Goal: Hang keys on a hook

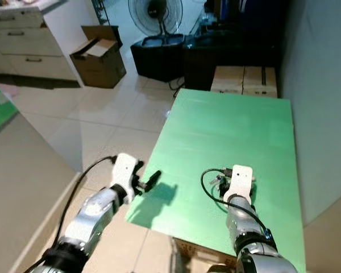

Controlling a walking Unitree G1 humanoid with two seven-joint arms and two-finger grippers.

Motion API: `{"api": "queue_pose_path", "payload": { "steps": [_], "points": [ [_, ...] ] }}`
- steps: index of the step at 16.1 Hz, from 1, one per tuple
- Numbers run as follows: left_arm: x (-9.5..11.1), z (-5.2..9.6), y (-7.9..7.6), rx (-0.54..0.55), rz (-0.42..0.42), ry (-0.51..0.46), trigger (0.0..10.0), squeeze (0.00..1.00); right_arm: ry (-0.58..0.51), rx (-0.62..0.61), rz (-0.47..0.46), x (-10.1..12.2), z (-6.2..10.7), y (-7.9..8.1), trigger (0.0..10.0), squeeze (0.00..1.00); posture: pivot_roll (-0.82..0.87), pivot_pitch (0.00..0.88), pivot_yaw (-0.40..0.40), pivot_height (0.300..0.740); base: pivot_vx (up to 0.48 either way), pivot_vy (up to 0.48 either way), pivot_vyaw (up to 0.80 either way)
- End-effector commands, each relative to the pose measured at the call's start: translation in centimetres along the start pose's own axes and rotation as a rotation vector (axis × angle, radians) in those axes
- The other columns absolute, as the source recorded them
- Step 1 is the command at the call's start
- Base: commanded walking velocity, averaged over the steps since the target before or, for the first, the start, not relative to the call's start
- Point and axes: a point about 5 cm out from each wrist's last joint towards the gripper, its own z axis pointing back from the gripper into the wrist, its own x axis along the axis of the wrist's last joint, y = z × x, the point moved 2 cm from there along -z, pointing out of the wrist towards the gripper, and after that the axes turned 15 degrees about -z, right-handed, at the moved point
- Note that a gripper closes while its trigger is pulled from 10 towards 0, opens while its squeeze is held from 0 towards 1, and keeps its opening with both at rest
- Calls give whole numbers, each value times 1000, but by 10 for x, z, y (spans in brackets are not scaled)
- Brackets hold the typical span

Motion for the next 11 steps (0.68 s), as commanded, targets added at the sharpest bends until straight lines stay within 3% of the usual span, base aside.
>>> {"api": "queue_pose_path", "payload": {
  "steps": [1, 5, 6, 8, 9, 10, 11],
  "points": [
    [-4, 2, 6, 14, -12, 13, 10000, 0, -17, 14, 11, 1, 0, 5, 10000, 0, -224, 18, 213, 740, 0, 0, 0],
    [-10, 6, 11, 3, 17, 2, 10000, 0, -23, 9, -6, -5, 3, 10, 10000, 0, -240, 8, 222, 740, 0, 0, 0],
    [-10, 14, 20, 39, 70, -38, 10000, 0, -26, 15, -5, -5, 4, 13, 10000, 0, -244, 7, 222, 740, 0, 0, 0],
    [-37, 54, 43, 187, 106, -55, 10000, 0, -44, 13, 12, -3, 4, 6, 10000, 0, -267, 8, 235, 740, 0, 0, 0],
    [-55, 68, 42, 196, 89, -5, 10000, 0, -61, 8, 6, 2, 3, 2, 10000, 0, -277, 12, 245, 740, 0, 0, 0],
    [-58, 71, 40, 193, 78, 7, 10000, 0, -66, 6, 4, 3, 3, 1, 10000, 0, -279, 11, 246, 740, 0, 0, 0],
    [-51, 60, 27, 155, 86, -23, 10000, 0, -82, -4, 7, 5, 3, 0, 10000, 0, -292, 13, 252, 740, 0, 0, 0]
  ]
}}
